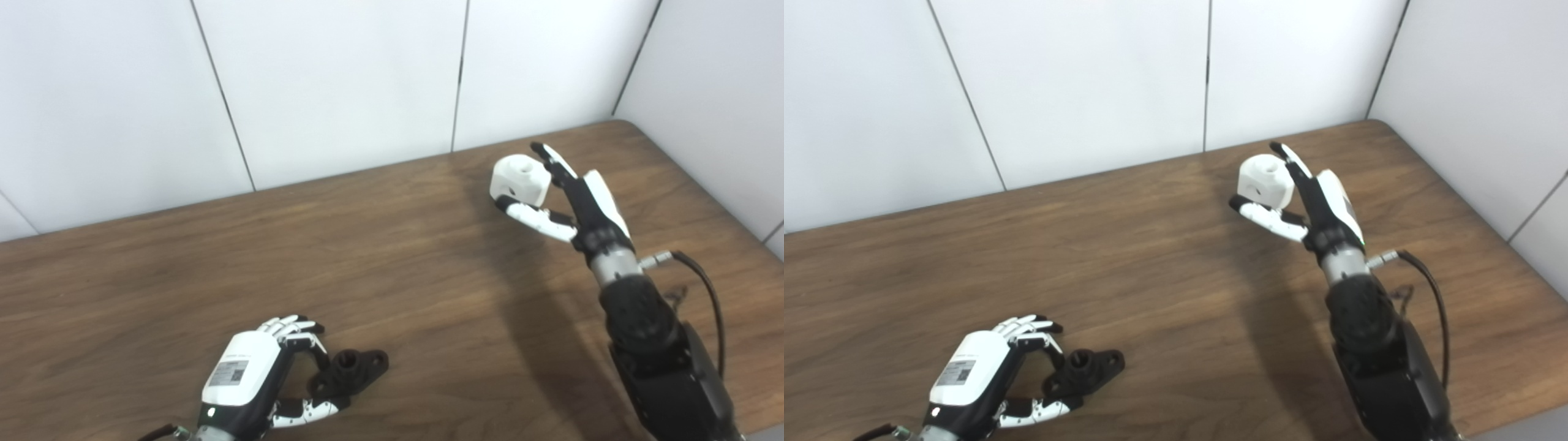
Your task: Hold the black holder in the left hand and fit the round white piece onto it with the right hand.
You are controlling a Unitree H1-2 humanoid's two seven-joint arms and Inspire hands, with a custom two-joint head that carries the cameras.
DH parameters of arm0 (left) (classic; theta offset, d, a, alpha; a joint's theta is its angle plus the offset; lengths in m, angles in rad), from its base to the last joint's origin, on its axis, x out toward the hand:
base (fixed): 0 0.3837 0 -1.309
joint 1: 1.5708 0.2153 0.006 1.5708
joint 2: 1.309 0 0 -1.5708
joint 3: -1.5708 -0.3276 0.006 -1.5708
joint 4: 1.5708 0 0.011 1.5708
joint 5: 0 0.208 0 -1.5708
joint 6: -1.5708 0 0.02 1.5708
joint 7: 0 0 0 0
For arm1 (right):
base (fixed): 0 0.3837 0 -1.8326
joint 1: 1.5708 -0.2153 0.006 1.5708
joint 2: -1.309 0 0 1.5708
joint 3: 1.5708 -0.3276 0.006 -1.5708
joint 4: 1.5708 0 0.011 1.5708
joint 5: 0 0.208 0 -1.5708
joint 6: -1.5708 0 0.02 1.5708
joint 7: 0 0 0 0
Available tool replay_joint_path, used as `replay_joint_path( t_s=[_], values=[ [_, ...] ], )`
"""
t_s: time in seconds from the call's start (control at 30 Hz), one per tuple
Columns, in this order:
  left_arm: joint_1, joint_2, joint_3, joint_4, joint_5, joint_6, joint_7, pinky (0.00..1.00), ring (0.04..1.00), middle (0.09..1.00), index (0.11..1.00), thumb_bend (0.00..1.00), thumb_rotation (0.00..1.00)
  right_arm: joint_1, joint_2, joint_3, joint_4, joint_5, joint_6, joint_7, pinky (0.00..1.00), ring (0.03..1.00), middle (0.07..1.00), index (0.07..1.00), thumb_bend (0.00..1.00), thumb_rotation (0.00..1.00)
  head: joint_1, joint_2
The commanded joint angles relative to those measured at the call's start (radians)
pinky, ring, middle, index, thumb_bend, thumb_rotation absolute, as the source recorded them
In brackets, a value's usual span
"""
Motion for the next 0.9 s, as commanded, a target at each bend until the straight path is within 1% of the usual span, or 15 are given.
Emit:
replay_joint_path(
  t_s=[0.0,0.1,0.2,0.43,0.57,0.67,0.87],
  values=[
    [0.035,0.041,0.004,0.056,0.020,0.012,-0.035,0.86,0.858,0.778,0.488,0.52,0.05,-0.064,-0.045,-0.007,0.013,-0.050,0.008,-0.004,0.94,0.970,0.969,0.935,0.66,0.58,-0.001,-0.002],
    [0.034,0.042,0.005,0.063,0.018,0.007,-0.030,0.87,0.858,0.778,0.488,0.52,0.05,-0.101,-0.049,-0.006,0.068,-0.080,0.001,-0.022,0.97,0.997,0.983,0.923,0.68,0.53,-0.003,-0.007],
    [0.035,0.044,0.006,0.069,0.017,0.002,-0.025,0.87,0.858,0.779,0.488,0.52,0.05,-0.130,-0.049,-0.005,0.122,-0.102,-0.001,-0.035,0.98,1.000,0.995,0.920,0.69,0.51,-0.005,-0.013],
    [0.038,0.042,0.012,0.076,0.017,-0.007,-0.022,0.86,0.858,0.780,0.488,0.52,0.05,-0.191,-0.056,-0.010,0.255,-0.102,-0.014,-0.058,0.99,1.000,1.000,0.915,0.71,0.39,-0.012,-0.023],
    [0.040,0.042,0.014,0.073,0.014,-0.009,-0.026,0.86,0.859,0.780,0.488,0.52,0.05,-0.220,-0.063,-0.011,0.325,-0.107,-0.005,-0.071,0.96,1.000,1.000,0.908,0.74,0.38,-0.012,-0.023],
    [0.042,0.043,0.014,0.070,0.015,-0.009,-0.026,0.87,0.861,0.781,0.488,0.52,0.05,-0.236,-0.075,-0.004,0.365,-0.116,0.002,-0.069,0.93,1.000,1.000,0.908,0.76,0.39,-0.012,-0.022],
    [0.046,0.044,0.017,0.069,0.012,-0.012,-0.024,0.86,0.860,0.779,0.488,0.52,0.05,-0.267,-0.084,0.006,0.413,-0.129,0.021,-0.057,0.94,1.000,1.000,0.903,0.78,0.40,-0.017,-0.022]
  ],
)
